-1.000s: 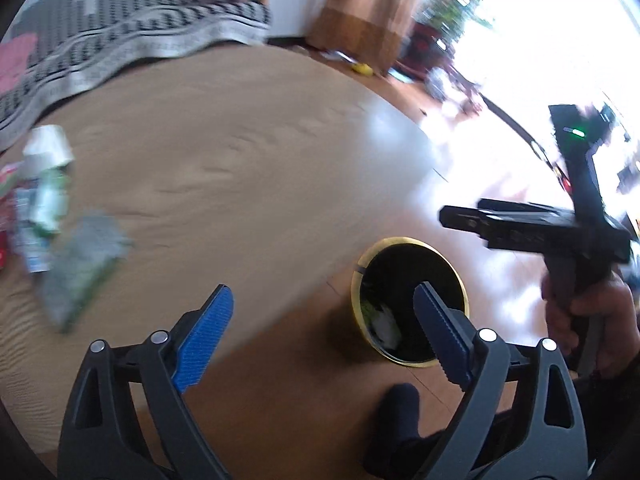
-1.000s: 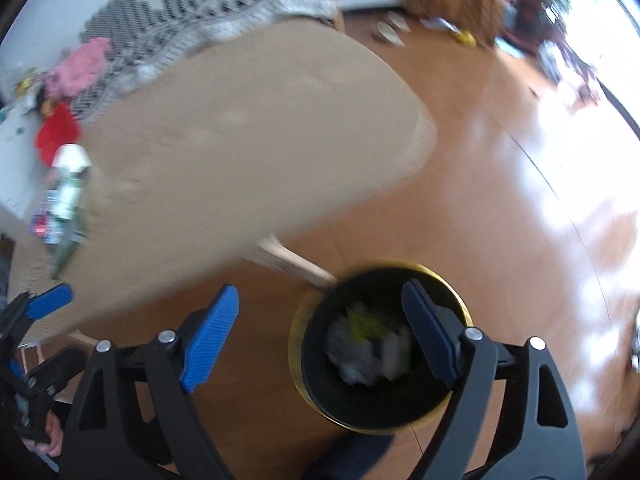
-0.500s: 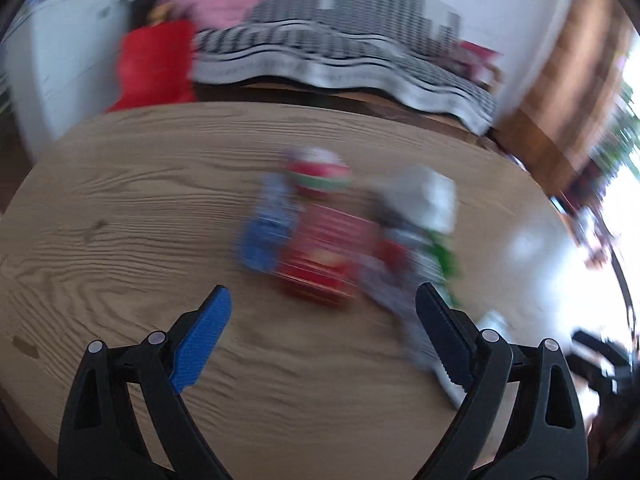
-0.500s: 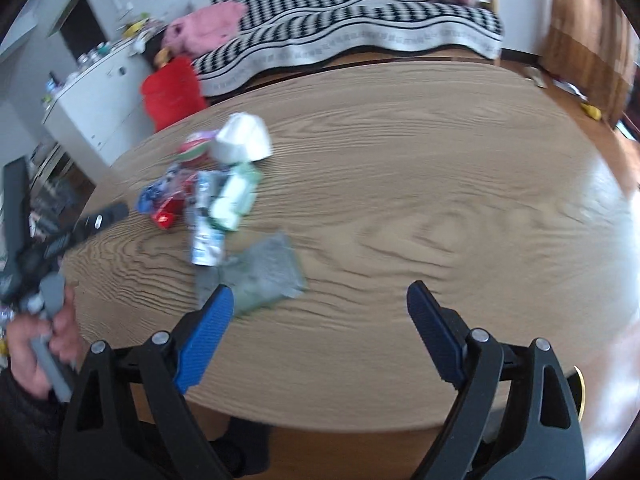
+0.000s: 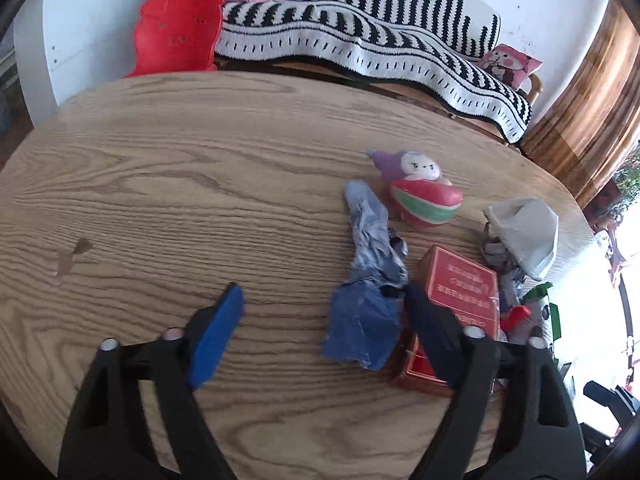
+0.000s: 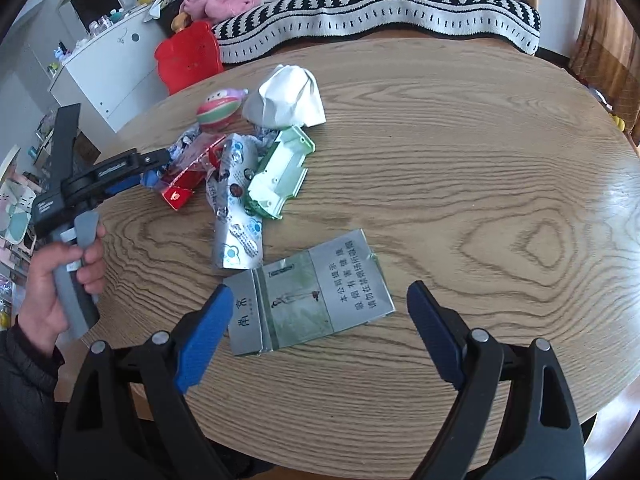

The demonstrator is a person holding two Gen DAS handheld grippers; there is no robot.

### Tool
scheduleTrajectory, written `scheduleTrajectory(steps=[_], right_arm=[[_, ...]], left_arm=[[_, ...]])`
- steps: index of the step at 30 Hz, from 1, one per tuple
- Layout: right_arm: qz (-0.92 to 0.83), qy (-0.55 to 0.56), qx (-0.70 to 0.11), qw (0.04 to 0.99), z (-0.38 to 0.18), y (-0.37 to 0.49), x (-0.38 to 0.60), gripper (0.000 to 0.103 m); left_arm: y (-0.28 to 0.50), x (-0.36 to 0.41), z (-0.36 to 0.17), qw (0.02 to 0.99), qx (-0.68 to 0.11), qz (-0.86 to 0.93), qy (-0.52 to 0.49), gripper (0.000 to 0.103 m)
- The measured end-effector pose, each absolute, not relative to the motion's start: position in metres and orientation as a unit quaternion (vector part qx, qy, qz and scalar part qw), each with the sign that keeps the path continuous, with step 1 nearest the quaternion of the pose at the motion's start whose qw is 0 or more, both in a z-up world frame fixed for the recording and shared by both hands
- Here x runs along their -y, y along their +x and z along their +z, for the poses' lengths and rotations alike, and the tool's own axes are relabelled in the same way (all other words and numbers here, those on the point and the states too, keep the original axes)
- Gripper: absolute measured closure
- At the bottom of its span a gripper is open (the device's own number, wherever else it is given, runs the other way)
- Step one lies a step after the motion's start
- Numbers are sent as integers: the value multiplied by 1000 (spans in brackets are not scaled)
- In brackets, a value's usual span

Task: Collect trash
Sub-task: 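Grasp the blue foil wrapper with the left tool while the right tool grasps the white-green cigarette carton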

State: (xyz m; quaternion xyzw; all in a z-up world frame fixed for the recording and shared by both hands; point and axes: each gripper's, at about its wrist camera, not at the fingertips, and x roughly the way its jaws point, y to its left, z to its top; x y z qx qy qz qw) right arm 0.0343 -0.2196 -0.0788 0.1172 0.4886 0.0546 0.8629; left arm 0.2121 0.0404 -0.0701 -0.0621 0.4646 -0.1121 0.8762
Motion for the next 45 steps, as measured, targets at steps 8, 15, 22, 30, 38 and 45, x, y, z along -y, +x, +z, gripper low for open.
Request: scheduleTrajectory(steps=[8, 15, 22, 30, 38, 45], right_arm=[[71, 79, -505, 857, -88, 34, 204, 10], [81, 0, -500, 862, -92, 27, 175, 7], [69, 67, -521, 848, -93, 29, 197, 7], [120, 193, -538, 812, -96, 34, 208, 6], [80, 123, -520, 841, -96, 88, 174, 5], [53, -14, -515, 856, -106, 68, 120, 5]], left_arm=[[198, -40, -41, 893, -434, -112, -48, 78], [158, -43, 1, 901, -415, -112, -52, 78], [117, -23, 22, 903, -398, -151, -52, 78], [108, -5, 21, 899, -404, -166, -34, 78], [111, -10, 17, 897, -411, -157, -45, 78], [112, -12, 16, 897, -413, -155, -37, 78]])
